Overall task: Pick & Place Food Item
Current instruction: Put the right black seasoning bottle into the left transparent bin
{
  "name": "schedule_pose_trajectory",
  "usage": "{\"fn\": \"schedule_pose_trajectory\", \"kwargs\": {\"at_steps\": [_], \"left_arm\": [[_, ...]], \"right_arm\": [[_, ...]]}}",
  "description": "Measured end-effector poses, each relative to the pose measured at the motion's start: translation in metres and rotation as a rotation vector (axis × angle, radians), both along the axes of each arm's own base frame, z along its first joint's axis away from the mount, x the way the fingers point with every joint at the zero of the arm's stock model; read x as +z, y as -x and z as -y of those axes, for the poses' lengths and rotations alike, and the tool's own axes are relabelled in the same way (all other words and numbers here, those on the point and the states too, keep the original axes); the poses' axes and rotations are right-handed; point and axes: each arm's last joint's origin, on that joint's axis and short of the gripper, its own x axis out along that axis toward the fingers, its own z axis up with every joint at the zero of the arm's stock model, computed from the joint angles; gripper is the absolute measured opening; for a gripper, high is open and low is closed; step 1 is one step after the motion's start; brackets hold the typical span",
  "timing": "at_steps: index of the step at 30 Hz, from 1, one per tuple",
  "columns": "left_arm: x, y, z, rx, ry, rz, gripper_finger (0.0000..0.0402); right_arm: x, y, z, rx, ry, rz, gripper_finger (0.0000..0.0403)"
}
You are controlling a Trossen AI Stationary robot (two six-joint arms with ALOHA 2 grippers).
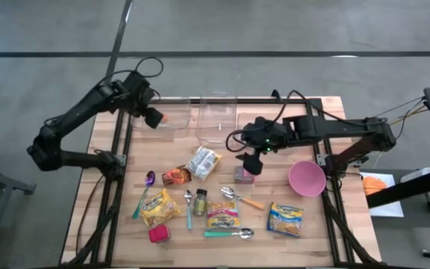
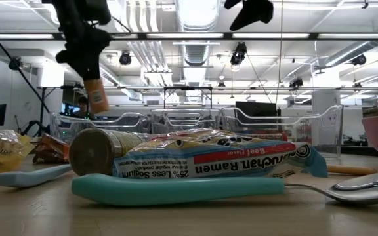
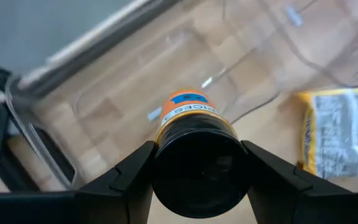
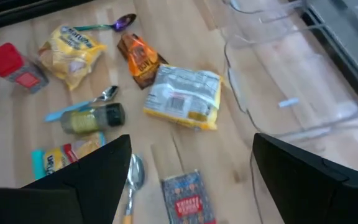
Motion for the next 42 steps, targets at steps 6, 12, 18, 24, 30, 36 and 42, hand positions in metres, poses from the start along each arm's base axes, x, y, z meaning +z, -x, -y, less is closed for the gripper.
{"fn": "schedule_pose_trajectory", "kwargs": {"at_steps": [6,12,18,24,30,36,42], "left_arm": [[-0.007,-0.002,-0.015,0.011,0.082,-0.102,0.0205],[-0.009,-0.007,-0.027,-0.011,0.107,-0.205,0.0205],[-0.024,-0.002,-0.032,-0.002,0.16,-0.283,0.0205],[-0.038,0.0,-0.036,0.009,0.179,-0.346,0.0205],[-0.057,-0.004,-0.042,0.009,0.194,-0.362,0.0205],[-0.077,-0.006,-0.047,0.001,0.228,-0.387,0.0205],[-0.089,-0.005,-0.05,0.009,0.228,-0.382,0.0205]], "right_arm": [[0.007,0.02,0.006,-0.041,-0.022,0.002,0.0331],[0.01,0.051,0.018,-0.064,-0.054,0.057,0.0331],[0.003,0.08,0.022,-0.128,-0.104,0.118,0.0331],[-0.009,0.091,0.021,-0.148,-0.132,0.193,0.0331],[-0.026,0.094,0.023,-0.159,-0.169,0.22,0.0331],[-0.031,0.096,0.027,-0.181,-0.175,0.285,0.0331],[-0.029,0.096,0.029,-0.178,-0.163,0.3,0.0331]]}}
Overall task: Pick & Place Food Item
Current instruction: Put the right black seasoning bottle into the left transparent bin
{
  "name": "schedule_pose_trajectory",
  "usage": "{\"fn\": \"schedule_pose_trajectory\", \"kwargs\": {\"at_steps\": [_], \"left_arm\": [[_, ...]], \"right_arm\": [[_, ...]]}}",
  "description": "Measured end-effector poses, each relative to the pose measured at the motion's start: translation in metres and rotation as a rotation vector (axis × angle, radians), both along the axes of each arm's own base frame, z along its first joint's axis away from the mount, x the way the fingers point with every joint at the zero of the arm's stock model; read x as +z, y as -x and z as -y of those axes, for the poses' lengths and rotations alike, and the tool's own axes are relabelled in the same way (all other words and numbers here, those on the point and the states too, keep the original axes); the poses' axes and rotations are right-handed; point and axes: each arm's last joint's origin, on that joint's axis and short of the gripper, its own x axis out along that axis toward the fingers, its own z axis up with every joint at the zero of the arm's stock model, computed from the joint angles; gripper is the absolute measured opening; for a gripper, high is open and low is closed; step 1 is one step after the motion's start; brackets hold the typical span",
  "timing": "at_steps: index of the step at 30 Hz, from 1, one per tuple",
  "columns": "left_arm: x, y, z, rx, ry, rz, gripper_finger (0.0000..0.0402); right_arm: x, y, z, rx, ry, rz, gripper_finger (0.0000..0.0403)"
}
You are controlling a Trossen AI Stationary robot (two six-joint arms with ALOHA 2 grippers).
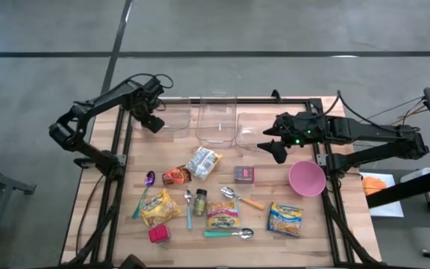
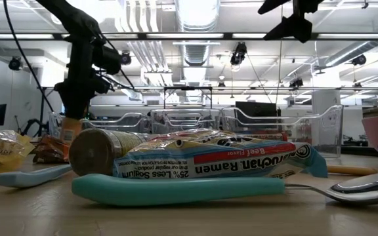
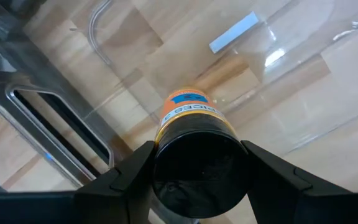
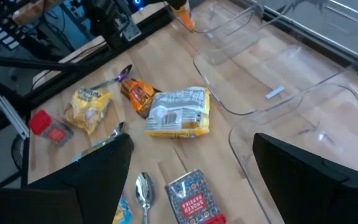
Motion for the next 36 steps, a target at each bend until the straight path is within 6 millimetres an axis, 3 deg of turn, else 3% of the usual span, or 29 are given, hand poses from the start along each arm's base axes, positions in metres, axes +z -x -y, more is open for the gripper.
{"fn": "schedule_pose_trajectory", "kwargs": {"at_steps": [20,27,36], "left_arm": [[-0.0017,0.0011,-0.0018,0.008,0.003,0.03,0.0207],[-0.0033,0.0004,-0.0012,0.009,0.023,0.046,0.0299],[-0.0031,0.0012,-0.0008,0.015,0.023,0.036,0.0314]], "right_arm": [[-0.0002,0.0,0.0003,-0.004,0.012,-0.004,0.0331],[-0.0004,0.0,0.0003,-0.004,0.012,-0.006,0.0331],[-0.0007,0.0002,0.0003,-0.002,0.014,-0.011,0.0331]]}}
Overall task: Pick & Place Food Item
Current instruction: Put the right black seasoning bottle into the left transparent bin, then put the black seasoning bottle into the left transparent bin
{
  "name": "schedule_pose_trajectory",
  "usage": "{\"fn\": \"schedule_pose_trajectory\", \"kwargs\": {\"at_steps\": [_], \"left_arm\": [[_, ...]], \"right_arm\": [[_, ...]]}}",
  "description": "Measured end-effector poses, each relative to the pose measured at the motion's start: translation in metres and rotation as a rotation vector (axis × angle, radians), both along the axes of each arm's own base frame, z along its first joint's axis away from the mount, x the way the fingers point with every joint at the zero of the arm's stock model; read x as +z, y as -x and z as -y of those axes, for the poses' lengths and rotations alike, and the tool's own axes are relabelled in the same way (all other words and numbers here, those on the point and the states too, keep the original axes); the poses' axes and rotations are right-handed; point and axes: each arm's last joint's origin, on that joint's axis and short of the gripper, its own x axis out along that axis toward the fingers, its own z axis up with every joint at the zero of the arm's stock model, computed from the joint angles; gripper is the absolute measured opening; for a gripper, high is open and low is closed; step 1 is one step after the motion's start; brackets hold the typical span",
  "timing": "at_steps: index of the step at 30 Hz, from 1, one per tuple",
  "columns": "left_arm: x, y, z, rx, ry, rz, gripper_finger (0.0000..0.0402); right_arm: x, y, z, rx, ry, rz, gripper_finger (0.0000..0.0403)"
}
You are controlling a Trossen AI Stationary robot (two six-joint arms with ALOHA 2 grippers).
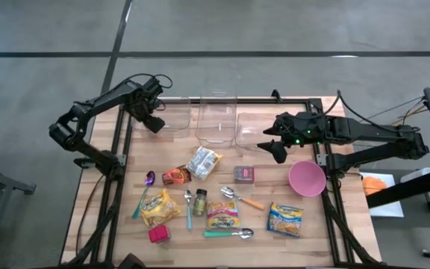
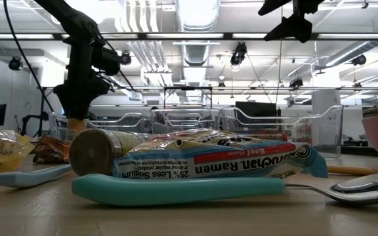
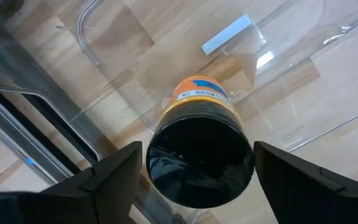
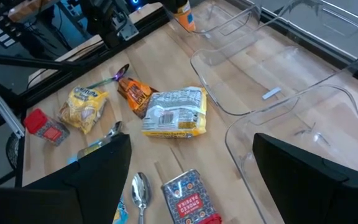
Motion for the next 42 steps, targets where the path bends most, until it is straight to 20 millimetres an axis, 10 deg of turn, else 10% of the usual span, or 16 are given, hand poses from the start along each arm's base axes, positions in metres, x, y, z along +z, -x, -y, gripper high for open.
{"fn": "schedule_pose_trajectory", "kwargs": {"at_steps": [19,42], "left_arm": [[0.017,0.007,0.008,-0.002,-0.05,0.02,0.0316],[0.118,0.013,0.029,0.009,-0.242,0.325,0.0317]], "right_arm": [[0.0,0.0,0.0,-0.002,-0.005,0.003,0.0331],[0.002,0.009,0.025,-0.059,-0.009,-0.003,0.0331]]}}
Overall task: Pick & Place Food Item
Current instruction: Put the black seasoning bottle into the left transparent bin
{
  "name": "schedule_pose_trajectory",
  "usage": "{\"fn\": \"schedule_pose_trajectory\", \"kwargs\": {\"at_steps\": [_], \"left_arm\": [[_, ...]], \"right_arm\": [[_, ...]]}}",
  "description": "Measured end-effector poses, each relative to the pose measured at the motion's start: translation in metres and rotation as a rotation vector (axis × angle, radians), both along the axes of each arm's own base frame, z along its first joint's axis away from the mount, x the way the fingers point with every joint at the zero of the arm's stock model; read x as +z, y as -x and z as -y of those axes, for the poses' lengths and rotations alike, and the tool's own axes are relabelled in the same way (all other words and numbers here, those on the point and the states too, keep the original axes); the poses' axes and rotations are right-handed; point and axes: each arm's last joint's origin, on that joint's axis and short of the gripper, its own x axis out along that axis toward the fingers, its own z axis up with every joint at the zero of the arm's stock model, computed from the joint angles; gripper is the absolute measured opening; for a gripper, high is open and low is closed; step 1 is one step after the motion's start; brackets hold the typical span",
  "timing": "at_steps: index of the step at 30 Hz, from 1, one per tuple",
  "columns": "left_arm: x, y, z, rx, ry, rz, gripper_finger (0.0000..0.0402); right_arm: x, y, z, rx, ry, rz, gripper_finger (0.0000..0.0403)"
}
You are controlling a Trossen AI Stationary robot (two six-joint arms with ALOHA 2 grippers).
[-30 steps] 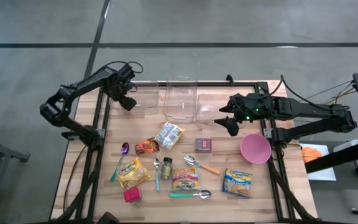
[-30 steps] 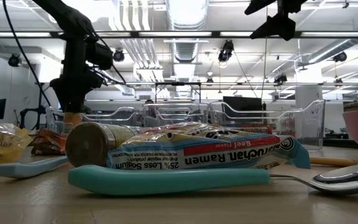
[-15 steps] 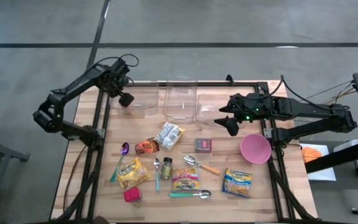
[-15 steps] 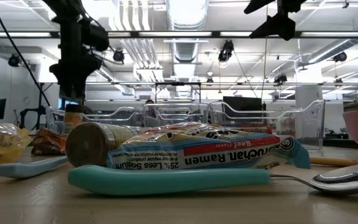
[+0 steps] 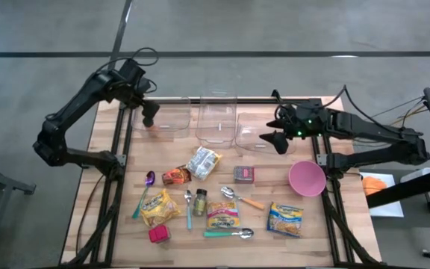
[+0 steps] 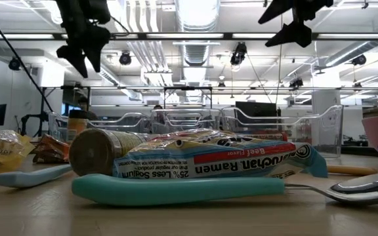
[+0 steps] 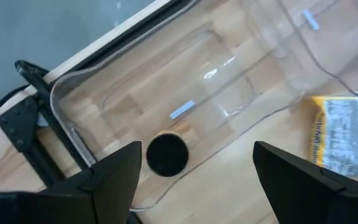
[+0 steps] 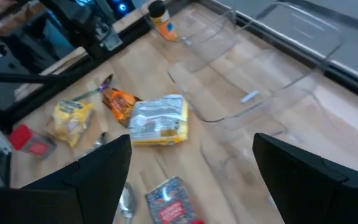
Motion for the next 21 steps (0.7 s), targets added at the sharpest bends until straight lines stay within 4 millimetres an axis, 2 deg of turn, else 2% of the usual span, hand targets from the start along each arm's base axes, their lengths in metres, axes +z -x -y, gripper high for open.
{"fn": "schedule_pose_trajectory", "kwargs": {"at_steps": [13,21], "left_arm": [[0.012,-0.001,0.017,-0.02,-0.034,0.053,0.0317],[0.015,-0.022,0.036,-0.124,-0.033,0.127,0.0317]], "right_arm": [[0.006,0.002,0.019,-0.039,0.086,-0.009,0.0331],[0.013,-0.006,0.026,-0.015,0.126,-0.056,0.0331]]}}
